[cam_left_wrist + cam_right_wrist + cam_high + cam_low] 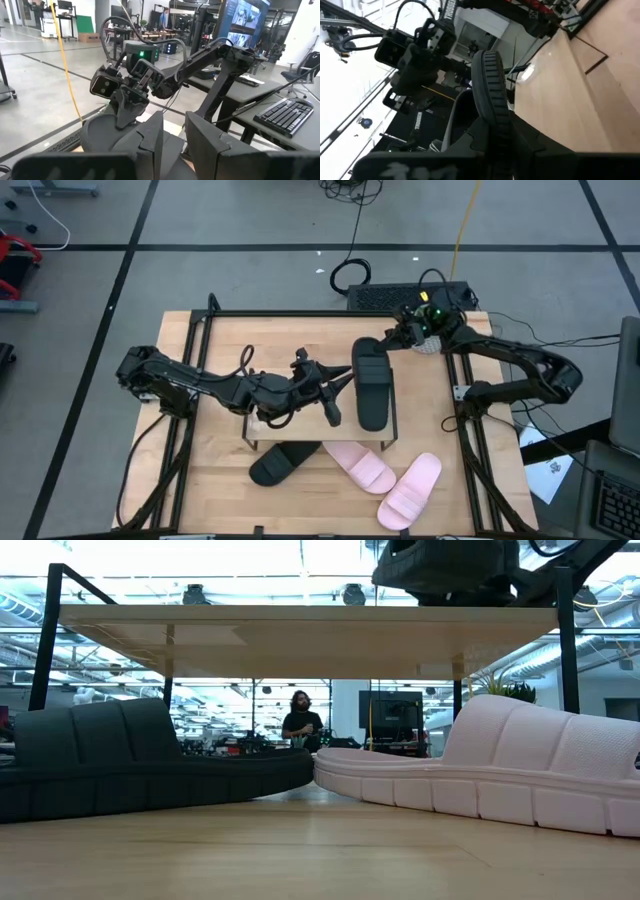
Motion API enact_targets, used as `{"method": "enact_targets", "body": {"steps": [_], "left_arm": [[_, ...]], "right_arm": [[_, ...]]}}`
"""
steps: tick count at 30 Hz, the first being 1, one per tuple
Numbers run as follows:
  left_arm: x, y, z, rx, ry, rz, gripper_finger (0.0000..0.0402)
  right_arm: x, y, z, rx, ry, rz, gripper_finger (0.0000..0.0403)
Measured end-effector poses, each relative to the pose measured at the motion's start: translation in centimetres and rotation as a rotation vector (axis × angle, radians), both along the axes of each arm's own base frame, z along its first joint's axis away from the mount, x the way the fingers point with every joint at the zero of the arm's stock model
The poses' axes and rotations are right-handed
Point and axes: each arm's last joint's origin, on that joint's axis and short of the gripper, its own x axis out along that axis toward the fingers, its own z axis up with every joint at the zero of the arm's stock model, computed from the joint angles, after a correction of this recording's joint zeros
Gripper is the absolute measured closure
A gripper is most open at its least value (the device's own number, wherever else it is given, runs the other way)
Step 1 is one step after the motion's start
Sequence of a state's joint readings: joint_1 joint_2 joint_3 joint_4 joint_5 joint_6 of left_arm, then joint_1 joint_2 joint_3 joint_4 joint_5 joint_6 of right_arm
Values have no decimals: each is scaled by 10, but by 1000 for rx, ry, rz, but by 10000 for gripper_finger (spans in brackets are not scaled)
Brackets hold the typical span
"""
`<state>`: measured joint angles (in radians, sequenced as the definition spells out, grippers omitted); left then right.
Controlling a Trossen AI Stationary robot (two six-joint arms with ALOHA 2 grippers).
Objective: Pick and place slides into the shelf
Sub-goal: Put the left black slipper on the shelf
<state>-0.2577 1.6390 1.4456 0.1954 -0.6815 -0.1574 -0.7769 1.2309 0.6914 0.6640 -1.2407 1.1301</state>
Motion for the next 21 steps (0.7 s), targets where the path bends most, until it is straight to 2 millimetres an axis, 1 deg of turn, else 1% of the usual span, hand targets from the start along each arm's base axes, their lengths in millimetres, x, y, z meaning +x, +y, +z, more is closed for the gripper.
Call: {"method": "enact_targets", "body": {"steps": [7, 13, 21], "left_arm": [[0, 0, -1, -1, 7, 0, 321], [0, 1, -1, -7, 7, 2, 321], [0, 1, -1, -16, 5, 2, 321]], "right_arm": [[5, 4, -14, 20, 71, 33, 372], [10, 11, -25, 29, 145, -18, 372], [14, 16, -28, 32, 175, -43, 372]]}}
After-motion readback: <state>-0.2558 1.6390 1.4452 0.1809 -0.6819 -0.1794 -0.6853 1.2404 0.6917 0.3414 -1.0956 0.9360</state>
